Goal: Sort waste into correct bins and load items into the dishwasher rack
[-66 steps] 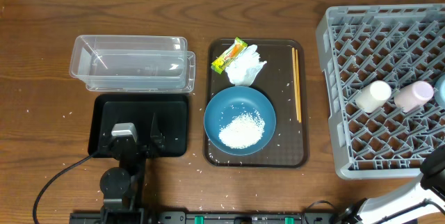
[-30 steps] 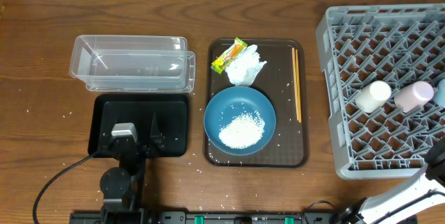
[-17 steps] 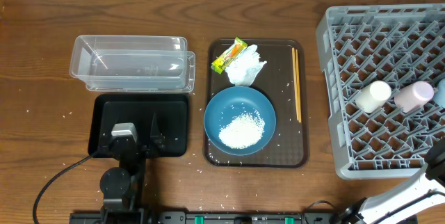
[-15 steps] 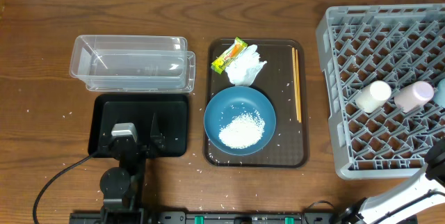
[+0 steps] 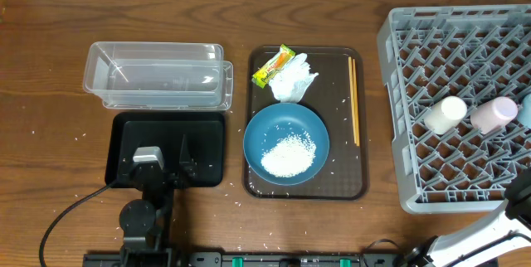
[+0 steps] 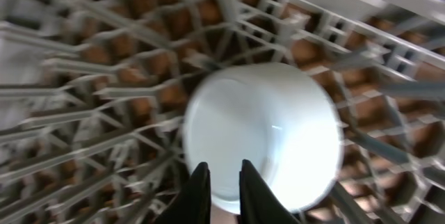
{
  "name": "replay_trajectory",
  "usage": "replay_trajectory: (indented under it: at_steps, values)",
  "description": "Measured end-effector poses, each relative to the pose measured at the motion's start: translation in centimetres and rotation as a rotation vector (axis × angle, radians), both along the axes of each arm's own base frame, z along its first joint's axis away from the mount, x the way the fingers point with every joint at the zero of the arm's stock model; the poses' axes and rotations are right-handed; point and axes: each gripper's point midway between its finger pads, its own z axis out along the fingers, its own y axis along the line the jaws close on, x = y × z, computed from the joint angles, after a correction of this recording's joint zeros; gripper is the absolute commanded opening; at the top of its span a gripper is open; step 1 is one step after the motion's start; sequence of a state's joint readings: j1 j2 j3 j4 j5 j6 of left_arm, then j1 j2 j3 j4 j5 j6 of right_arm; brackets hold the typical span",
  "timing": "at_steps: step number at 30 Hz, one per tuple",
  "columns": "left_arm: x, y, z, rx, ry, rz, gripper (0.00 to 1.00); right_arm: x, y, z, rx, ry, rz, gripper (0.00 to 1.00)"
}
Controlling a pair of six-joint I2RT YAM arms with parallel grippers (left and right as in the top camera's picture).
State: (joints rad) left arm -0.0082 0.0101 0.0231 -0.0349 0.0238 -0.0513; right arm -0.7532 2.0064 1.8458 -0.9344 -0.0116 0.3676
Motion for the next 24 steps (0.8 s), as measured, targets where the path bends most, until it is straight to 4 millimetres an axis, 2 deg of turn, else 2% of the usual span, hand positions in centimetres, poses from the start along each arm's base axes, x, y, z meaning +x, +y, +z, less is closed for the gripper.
replay_trajectory:
  at_steps: [4,9,12,18,24]
  values:
    - [0.0,0.0,0.0,0.0,0.0,0.0,0.96,0.9,0.4,0.2,0.008,-0.034,0.05,0.17]
    - [0.0,0.0,0.0,0.0,0.0,0.0,0.97,0.8,0.5,-0.1,0.008,-0.018,0.061,0.17]
    - [0.0,0.0,0.0,0.0,0.0,0.0,0.96,0.6,0.5,-1.0,0.02,0.006,0.06,0.14]
    - [0.0,0.0,0.0,0.0,0.0,0.0,0.96,0.2,0.6,-3.2,0.059,0.056,0.057,0.15]
    - [0.0,0.0,0.0,0.0,0.0,0.0,0.97,-0.9,0.4,-3.6,0.044,0.116,0.037,0.08]
